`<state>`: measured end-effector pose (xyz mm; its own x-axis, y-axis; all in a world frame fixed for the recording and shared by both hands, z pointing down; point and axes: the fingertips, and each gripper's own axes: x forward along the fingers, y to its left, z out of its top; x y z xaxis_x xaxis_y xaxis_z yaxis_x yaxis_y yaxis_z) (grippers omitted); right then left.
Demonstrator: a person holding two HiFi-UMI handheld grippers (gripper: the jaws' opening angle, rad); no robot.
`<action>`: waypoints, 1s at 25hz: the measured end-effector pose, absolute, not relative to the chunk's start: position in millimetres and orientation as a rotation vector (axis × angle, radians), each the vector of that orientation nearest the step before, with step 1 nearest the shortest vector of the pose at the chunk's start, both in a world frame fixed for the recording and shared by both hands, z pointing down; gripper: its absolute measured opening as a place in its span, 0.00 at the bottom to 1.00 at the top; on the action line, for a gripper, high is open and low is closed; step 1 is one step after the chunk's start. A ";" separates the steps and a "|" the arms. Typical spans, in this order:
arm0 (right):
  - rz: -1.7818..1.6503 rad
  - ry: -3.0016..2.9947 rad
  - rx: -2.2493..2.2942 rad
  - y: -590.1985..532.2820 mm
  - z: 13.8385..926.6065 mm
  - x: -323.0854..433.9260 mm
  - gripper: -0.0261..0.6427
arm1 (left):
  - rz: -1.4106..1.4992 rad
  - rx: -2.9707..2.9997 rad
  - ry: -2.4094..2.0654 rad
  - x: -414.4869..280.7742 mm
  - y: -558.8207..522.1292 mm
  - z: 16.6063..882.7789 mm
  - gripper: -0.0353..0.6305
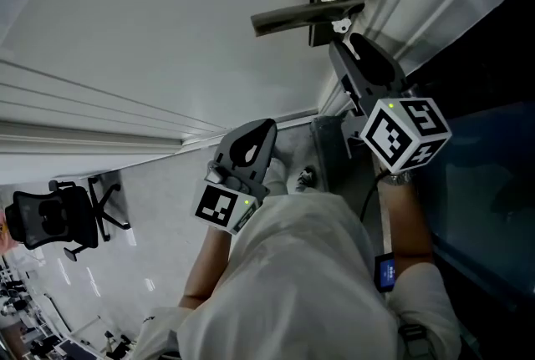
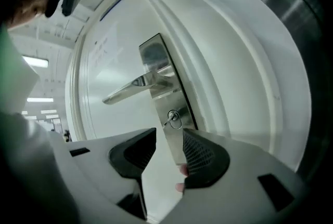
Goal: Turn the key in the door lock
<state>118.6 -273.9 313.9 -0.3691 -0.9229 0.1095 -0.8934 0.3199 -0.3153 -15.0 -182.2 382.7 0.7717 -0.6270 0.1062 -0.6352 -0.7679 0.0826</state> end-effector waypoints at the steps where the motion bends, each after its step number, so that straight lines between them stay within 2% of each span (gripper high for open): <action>1: -0.406 2.531 -1.775 -273.0 313.6 120.5 0.24 | 0.108 2.847 -1.022 -16.3 -181.5 382.8 0.06; 11: 1.127 2.814 -2.343 -273.9 301.8 112.8 0.24 | 0.111 2.839 -1.035 -23.2 -171.4 385.7 0.06; 16: 1.580 2.778 -2.337 -280.5 303.9 102.0 0.24 | 0.158 2.834 -1.027 -25.0 -169.6 388.0 0.06; 19: 1.825 2.721 -2.341 -288.1 306.0 99.9 0.24 | 0.076 2.860 -1.033 -20.5 -173.1 378.4 0.06; 25: 2.045 2.651 -2.351 -295.7 310.9 97.2 0.20 | 0.086 2.854 -1.029 -20.4 -175.6 379.5 0.06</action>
<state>97.2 -295.7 310.9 -0.0595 -0.9956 0.0722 -0.1830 0.0820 0.9797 -20.4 -175.6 379.5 0.7693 -0.6326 0.0894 -0.6387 -0.7652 0.0807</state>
